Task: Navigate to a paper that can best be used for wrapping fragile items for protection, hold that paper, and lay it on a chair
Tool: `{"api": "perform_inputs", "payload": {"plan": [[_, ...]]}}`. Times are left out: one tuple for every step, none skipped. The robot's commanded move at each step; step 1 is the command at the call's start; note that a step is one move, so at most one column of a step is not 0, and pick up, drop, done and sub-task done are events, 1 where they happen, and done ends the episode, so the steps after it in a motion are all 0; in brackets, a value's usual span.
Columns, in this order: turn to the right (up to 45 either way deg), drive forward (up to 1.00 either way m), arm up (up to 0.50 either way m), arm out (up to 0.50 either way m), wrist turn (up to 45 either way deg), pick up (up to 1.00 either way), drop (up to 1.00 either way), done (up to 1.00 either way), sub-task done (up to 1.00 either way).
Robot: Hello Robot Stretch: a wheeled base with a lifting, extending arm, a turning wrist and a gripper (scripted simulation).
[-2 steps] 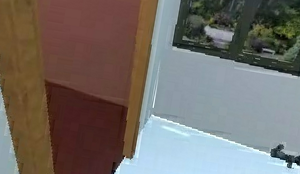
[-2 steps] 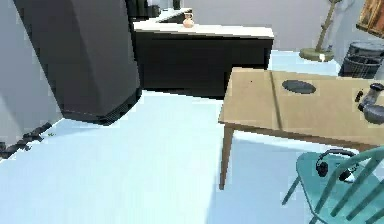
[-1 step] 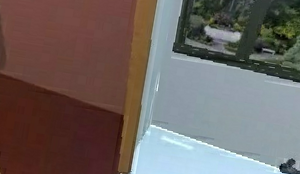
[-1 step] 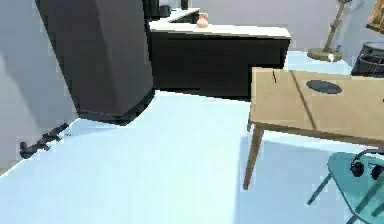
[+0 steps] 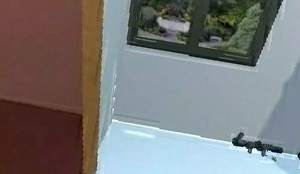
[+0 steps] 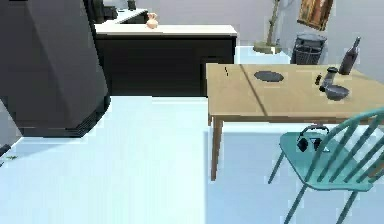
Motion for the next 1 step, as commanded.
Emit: {"api": "perform_inputs", "payload": {"plan": [[0.0, 0.2, 0.0, 0.0, 0.0, 0.0, 0.0, 0.0, 0.0]]}}
